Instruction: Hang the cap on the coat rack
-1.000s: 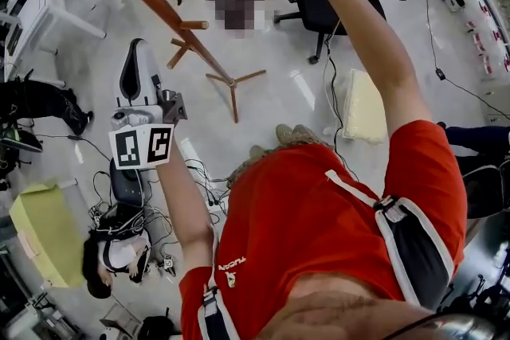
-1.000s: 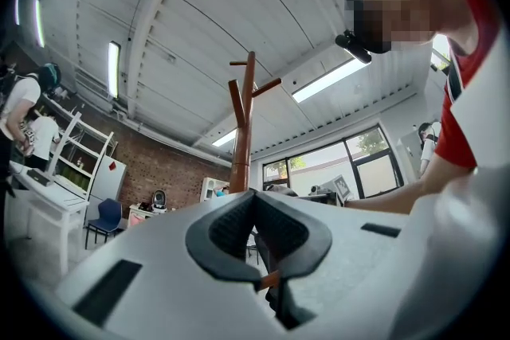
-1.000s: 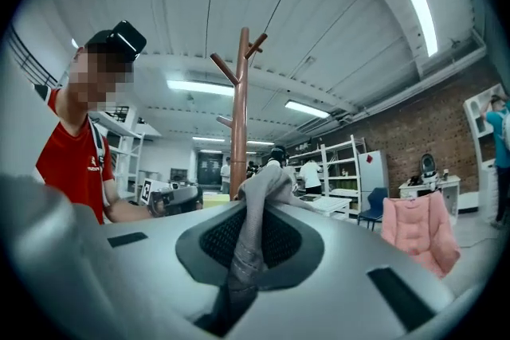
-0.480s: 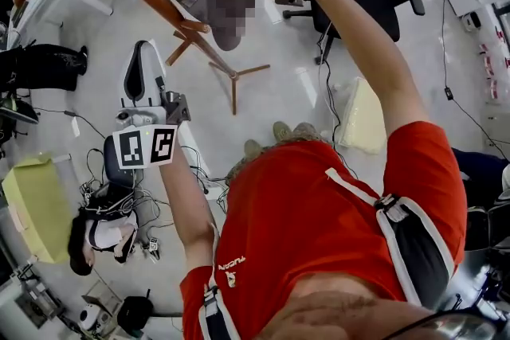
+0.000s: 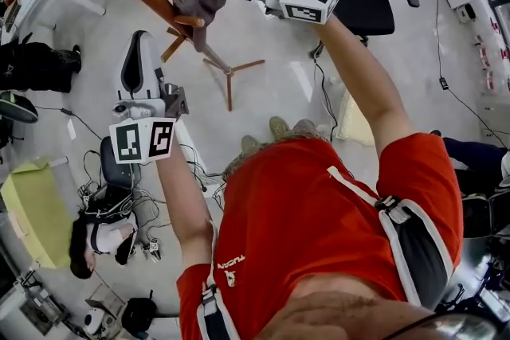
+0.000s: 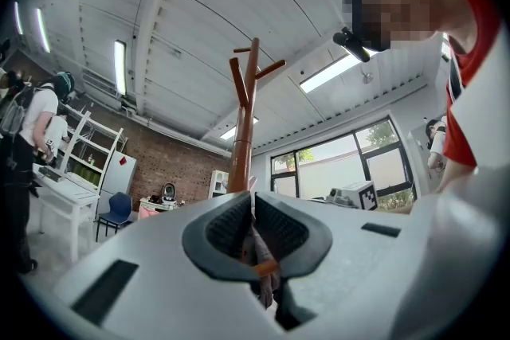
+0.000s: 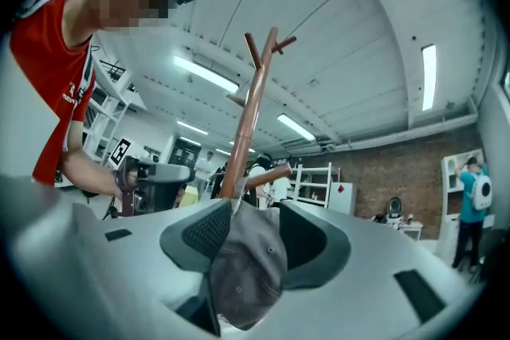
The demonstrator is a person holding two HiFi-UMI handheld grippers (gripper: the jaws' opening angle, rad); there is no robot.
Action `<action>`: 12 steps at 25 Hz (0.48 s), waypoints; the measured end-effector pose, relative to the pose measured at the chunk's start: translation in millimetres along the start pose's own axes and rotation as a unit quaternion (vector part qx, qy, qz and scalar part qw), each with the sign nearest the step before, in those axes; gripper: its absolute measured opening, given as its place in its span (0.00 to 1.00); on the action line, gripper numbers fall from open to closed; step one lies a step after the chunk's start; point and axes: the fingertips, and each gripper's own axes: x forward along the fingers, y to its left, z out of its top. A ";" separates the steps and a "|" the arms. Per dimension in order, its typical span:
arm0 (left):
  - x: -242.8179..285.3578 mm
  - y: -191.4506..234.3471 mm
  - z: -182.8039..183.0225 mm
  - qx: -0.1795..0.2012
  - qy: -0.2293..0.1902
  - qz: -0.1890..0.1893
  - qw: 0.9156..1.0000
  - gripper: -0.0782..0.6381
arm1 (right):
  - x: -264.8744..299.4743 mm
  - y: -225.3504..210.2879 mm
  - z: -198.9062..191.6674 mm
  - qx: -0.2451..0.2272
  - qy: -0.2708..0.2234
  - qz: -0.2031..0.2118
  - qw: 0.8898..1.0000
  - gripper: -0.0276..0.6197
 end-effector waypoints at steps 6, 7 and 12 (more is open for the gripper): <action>-9.6 -15.4 11.8 -0.005 -0.008 -0.038 0.999 0.15 | -33.9 50.7 50.6 -0.018 -0.057 -0.063 0.996 0.28; -12.9 -20.9 12.6 -0.008 -0.008 -0.048 0.999 0.16 | -38.4 61.4 54.1 -0.015 -0.061 -0.071 0.995 0.25; -34.0 -50.8 7.8 -0.028 -0.009 -0.080 0.996 0.19 | -49.8 113.7 54.6 0.004 -0.063 -0.102 0.993 0.17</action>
